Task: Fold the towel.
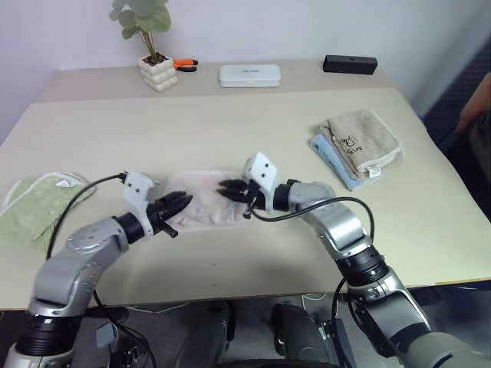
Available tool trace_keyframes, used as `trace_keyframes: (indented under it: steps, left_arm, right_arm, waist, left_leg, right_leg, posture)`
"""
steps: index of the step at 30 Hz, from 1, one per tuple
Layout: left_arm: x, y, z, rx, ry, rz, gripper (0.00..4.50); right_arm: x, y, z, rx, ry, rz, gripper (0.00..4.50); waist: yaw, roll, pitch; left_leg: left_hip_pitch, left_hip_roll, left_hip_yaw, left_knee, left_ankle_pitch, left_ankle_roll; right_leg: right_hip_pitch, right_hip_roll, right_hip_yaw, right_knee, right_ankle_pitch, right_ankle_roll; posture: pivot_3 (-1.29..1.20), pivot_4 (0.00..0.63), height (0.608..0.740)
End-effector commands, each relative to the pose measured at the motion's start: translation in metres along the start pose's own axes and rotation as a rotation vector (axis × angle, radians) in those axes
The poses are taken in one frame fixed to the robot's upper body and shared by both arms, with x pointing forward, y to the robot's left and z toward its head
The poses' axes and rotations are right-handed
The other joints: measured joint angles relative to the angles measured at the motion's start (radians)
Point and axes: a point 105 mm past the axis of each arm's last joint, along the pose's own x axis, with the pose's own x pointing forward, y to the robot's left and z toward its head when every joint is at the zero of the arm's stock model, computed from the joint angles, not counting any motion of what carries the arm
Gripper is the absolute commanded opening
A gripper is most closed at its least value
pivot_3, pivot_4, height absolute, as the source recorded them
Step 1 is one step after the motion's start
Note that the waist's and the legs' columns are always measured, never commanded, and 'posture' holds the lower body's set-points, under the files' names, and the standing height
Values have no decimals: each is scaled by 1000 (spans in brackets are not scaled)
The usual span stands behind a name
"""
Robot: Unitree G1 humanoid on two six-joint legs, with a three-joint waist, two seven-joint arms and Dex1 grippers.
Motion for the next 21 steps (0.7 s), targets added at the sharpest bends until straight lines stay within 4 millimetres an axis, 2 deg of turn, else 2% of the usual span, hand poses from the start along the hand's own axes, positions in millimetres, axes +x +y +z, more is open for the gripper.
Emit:
trace_keyframes:
  steps: [1,3,6,10,13,15,16,19,20,21]
  left_arm:
    - [0,0,-18,64,34,9,867]
    - [-3,2,-24,63,40,22,867]
    - [-9,4,-21,48,2,43,867]
    - [-24,14,5,-10,-134,107,867]
    - [-44,30,26,-106,-247,184,867]
    - [-66,43,32,-189,-294,253,1396]
    - [-73,48,27,-224,-277,287,1753]
    - [-75,43,7,-348,-203,281,3230]
    - [-72,38,2,-411,-190,262,3674]
    - [-68,34,-2,-465,-176,248,4306]
  right_arm:
    - [0,0,-29,-22,108,-21,619]
    - [-3,0,-34,-31,122,-31,619]
    - [-8,-7,-27,-47,83,-75,619]
    - [-20,-20,-1,-89,-7,-118,619]
    - [-34,-23,16,-111,-57,-93,1465]
    - [-48,-20,26,-140,-77,-48,2446]
    - [-53,-17,29,-156,-76,-24,3001]
    - [-60,-8,32,-187,-71,32,4481]
    - [-61,-6,33,-198,-73,42,4500]
    - [-61,-5,35,-209,-74,49,4500]
  waist:
    - [-2,0,0]
    - [-3,1,-1]
    - [-5,2,-2]
    - [-5,2,-2]
    - [-4,2,-1]
    - [-6,1,-1]
    - [-8,1,-1]
    - [-15,1,-1]
    - [-18,1,-1]
    - [-18,1,-1]
  left_leg:
    - [0,0,0,0,0,0]
    - [0,0,0,-1,0,0]
    - [1,0,0,0,0,-1]
    - [1,1,0,0,0,-1]
    - [0,1,0,0,0,-1]
    - [0,1,-1,1,0,-1]
    - [0,1,-1,1,0,-1]
    - [0,1,-1,0,-1,-1]
    - [0,1,-1,0,-1,-1]
    - [0,1,-1,1,-1,-1]
  right_leg:
    - [0,0,0,0,0,0]
    - [0,0,0,0,0,0]
    - [1,0,0,1,0,0]
    - [1,0,-1,1,0,0]
    - [0,0,-1,1,0,0]
    - [0,0,-1,1,0,0]
    - [0,0,-1,0,0,0]
    - [0,-1,-1,1,0,1]
    - [1,-1,-1,1,0,1]
    - [1,-1,-1,1,0,1]
  posture:
    - [0,150,740]
    - [0,150,740]
    - [0,150,740]
    - [0,150,740]
    - [0,150,740]
    - [0,150,740]
    - [0,150,740]
    - [0,150,740]
    - [0,150,740]
    - [0,150,740]
